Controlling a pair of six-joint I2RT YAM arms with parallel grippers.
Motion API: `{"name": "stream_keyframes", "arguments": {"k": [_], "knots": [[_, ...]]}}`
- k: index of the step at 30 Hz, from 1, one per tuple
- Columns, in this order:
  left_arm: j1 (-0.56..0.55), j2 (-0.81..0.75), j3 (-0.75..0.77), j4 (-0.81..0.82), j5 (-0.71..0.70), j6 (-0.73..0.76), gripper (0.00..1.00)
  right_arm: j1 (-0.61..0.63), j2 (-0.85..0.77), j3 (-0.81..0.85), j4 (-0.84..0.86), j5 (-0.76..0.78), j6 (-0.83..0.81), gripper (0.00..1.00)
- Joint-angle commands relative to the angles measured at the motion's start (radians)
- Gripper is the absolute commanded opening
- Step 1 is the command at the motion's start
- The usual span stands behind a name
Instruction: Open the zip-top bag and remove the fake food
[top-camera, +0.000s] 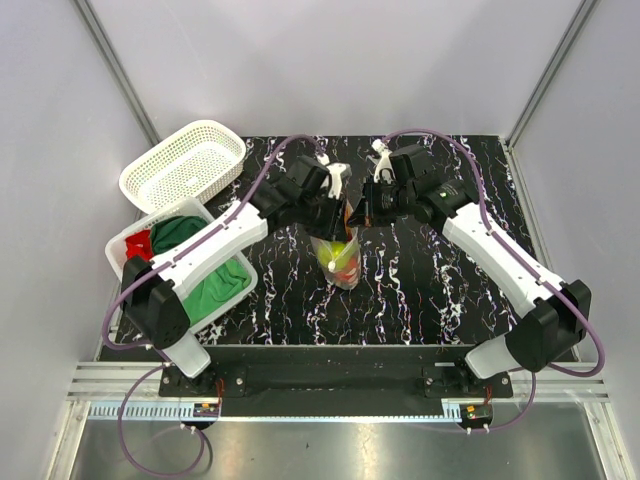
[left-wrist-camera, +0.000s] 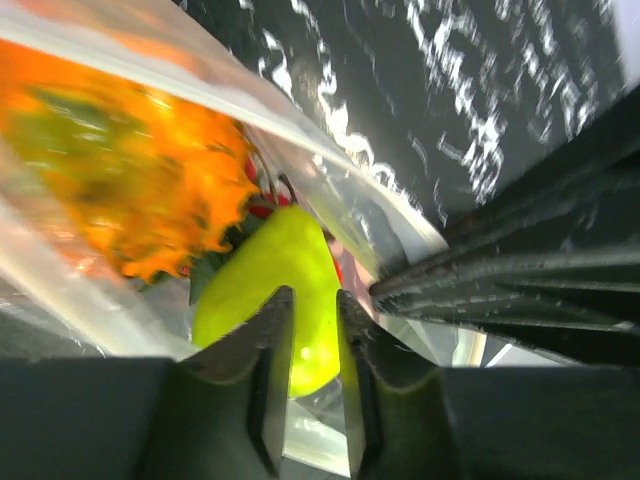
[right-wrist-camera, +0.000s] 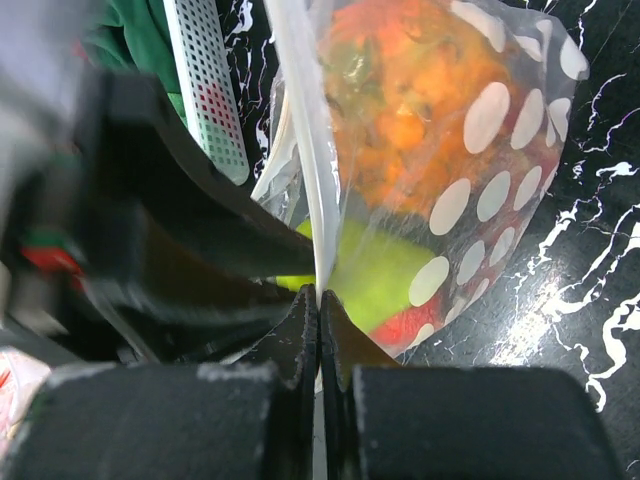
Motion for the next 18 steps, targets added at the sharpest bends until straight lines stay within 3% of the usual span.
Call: {"name": "stream_keyframes", "arguments": {"k": [1,6,13,18], "knots": [[-0.038,-0.022,-0.012,-0.055,-0.078,0.087,0.33,0.000,-0.038,0.002,0.030,-0.024,0.000,0.00],[-0.065,-0.016,-0.011,-0.124,-0.124,0.107,0.56,0.002,-0.050,-0.033,0.030,-0.029,-0.001,0.00],[-0.121,-0.005,-0.003,-0.192,-0.268,0.096,0.63,0.002,-0.073,-0.091,0.040,-0.038,0.014,0.00],[-0.140,0.010,-0.049,-0.186,-0.280,0.072,0.72,0.002,-0.079,-0.111,0.049,-0.041,0.022,0.00]]}}
